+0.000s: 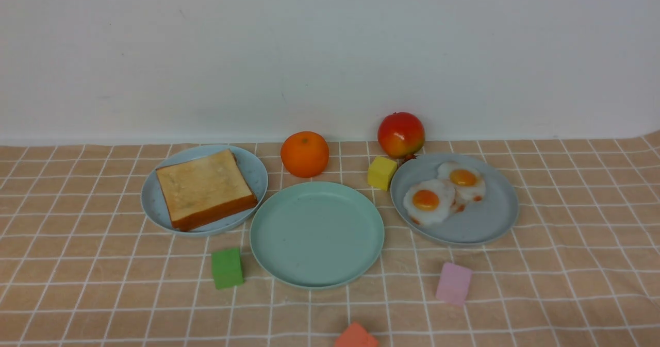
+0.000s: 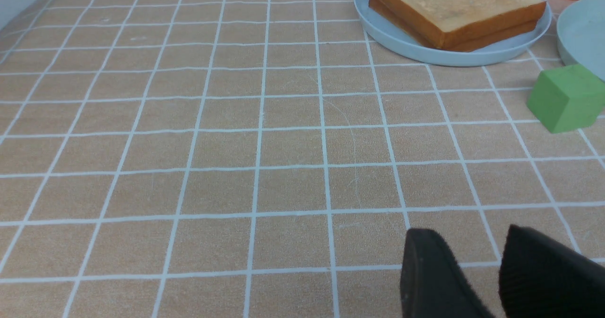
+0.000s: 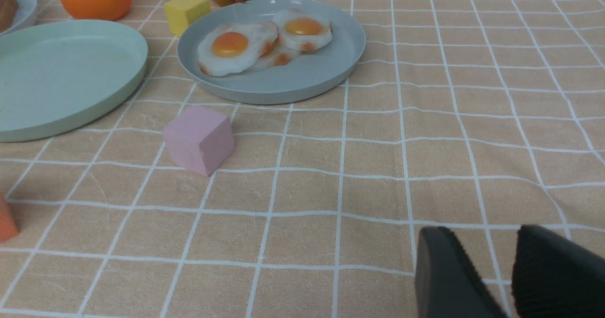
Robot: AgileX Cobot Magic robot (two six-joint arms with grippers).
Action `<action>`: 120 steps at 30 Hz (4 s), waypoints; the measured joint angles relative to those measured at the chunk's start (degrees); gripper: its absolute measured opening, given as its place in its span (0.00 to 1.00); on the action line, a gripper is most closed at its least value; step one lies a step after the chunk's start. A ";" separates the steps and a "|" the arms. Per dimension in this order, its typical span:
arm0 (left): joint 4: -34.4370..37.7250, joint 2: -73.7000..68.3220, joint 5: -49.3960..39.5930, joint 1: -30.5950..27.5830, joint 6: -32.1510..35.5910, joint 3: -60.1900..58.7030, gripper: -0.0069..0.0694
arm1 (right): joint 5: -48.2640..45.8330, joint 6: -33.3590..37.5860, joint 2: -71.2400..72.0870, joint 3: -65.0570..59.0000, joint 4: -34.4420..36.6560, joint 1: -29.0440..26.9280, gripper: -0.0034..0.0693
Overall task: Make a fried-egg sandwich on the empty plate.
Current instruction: Use the left arm to grab a slice of bread
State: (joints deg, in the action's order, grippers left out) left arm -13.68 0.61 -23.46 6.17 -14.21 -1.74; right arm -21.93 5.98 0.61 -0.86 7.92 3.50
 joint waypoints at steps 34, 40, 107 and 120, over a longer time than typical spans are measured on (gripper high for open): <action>0.00 0.00 0.00 0.00 0.00 0.00 0.40 | 0.87 0.00 0.00 -0.17 0.04 0.00 0.38; -1.93 0.00 4.90 0.00 0.14 -0.02 0.40 | 2.30 0.00 0.00 -0.41 0.04 0.00 0.38; 16.98 -66.63 -25.30 0.00 -16.04 56.57 0.40 | -14.36 -3.42 -41.50 44.19 14.23 10.07 0.38; 35.74 -97.73 -19.15 -7.94 3.25 74.05 0.41 | -16.54 7.62 -41.85 43.47 16.97 22.75 0.38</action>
State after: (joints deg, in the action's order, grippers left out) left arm 22.06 -97.11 -42.61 -1.77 -10.95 72.31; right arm -38.47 13.59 -41.24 42.61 24.88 26.25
